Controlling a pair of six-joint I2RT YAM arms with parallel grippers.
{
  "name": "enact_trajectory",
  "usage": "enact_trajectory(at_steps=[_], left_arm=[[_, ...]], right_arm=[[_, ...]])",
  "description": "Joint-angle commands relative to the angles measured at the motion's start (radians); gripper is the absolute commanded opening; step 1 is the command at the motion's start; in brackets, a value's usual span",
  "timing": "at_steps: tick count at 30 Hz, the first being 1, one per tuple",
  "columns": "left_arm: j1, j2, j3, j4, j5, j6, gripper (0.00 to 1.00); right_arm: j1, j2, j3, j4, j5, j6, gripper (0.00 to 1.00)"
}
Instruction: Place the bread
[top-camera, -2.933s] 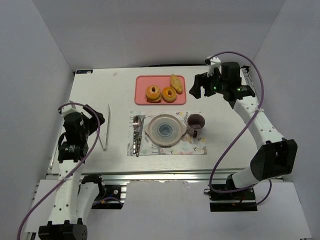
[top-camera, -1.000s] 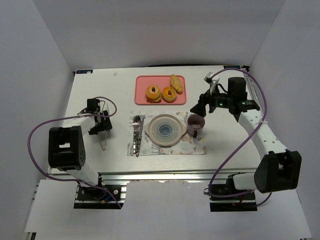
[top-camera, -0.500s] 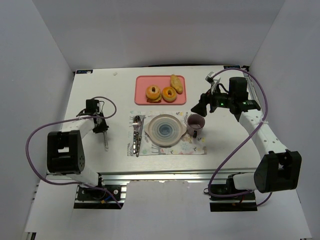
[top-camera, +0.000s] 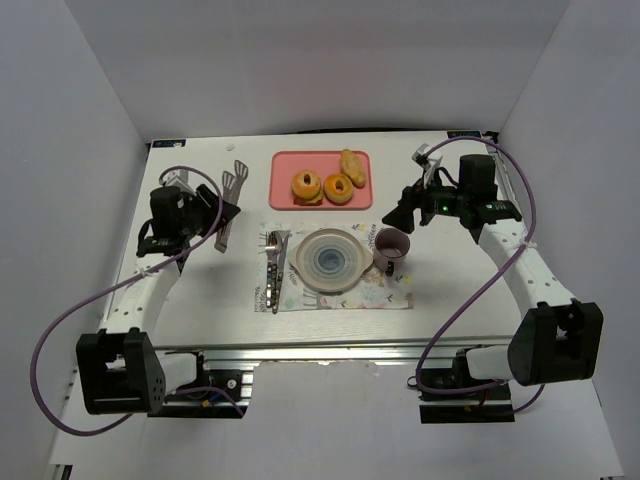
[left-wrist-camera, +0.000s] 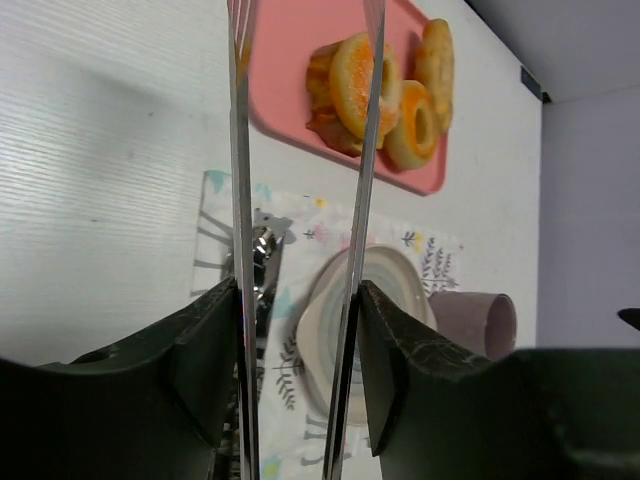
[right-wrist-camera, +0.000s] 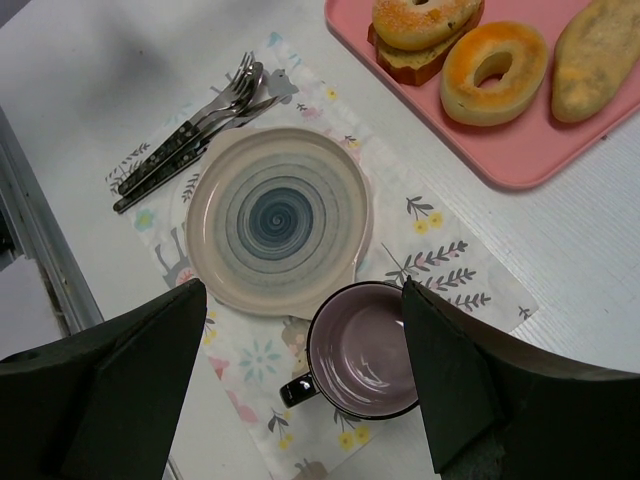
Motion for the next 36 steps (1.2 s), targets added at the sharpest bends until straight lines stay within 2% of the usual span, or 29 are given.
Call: enact_trajectory(at_steps=[1,11,23,28,36], left_arm=[[-0.022,0.026,0.033,0.075,0.065,-0.092,0.58],[-0.192,0.263,0.242,0.001,0.011,-0.028,0.59],[-0.223,0.464,0.412,-0.131,-0.07,0.062,0.58],[-0.229,0.501,0.411,-0.1,-0.004,0.05,0.59],[-0.228,0.487,0.37,-0.023,0.026,0.006,0.59]], right_arm=[[-0.007,-0.013,0.001,0.037,-0.03,0.009,0.83],[-0.021,-0.035,-0.029,0.044,-0.028,0.011,0.84],[-0.041,-0.04,-0.043,0.06,-0.036,0.02,0.84],[-0.042,-0.032,-0.042,0.063,-0.042,0.023,0.84],[-0.047,-0.032,-0.045,0.061,-0.042,0.023,0.84]])
